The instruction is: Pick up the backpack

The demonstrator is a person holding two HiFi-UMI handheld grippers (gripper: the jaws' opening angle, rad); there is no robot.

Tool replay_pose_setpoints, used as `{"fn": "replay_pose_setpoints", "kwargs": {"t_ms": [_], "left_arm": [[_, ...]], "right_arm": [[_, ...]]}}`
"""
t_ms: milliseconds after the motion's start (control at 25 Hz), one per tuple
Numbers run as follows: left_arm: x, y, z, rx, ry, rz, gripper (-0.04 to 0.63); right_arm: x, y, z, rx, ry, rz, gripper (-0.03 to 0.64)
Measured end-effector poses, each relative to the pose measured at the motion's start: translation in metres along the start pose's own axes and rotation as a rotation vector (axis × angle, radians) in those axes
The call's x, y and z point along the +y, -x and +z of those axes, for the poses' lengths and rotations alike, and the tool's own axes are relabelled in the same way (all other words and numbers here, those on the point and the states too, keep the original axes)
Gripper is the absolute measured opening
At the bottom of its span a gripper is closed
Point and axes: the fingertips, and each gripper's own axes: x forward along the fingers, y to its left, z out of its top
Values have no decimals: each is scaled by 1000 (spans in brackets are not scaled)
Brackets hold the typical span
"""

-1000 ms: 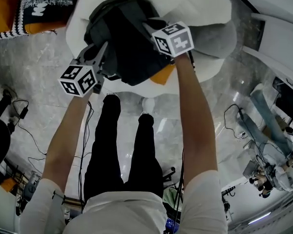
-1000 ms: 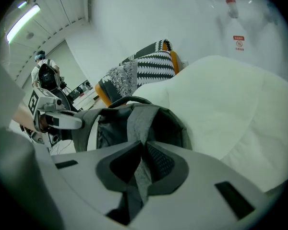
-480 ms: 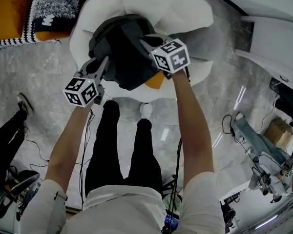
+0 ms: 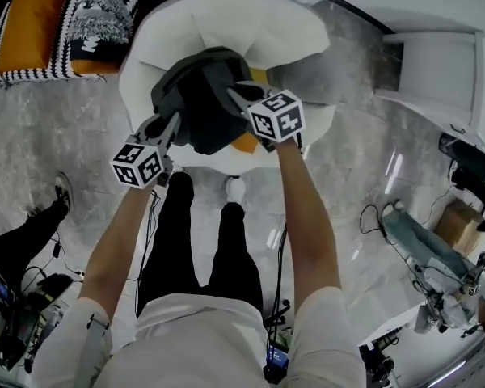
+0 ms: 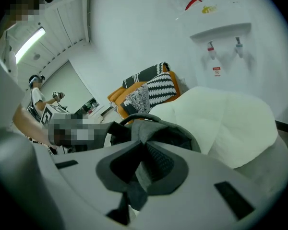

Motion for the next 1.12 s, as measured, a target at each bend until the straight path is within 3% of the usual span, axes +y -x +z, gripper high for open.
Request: {"fn": "replay_pose_setpoints", "kwargs": {"t_ms": [320,1120], "left_arm": [[-45,29,-1,15,23,-14,31],[-161,60,-22,74,-66,-54,31]], "right_arm": [[32,56,-3,-55,-48,2,35],[68,195,-33,-197,-128,-17,35]]}}
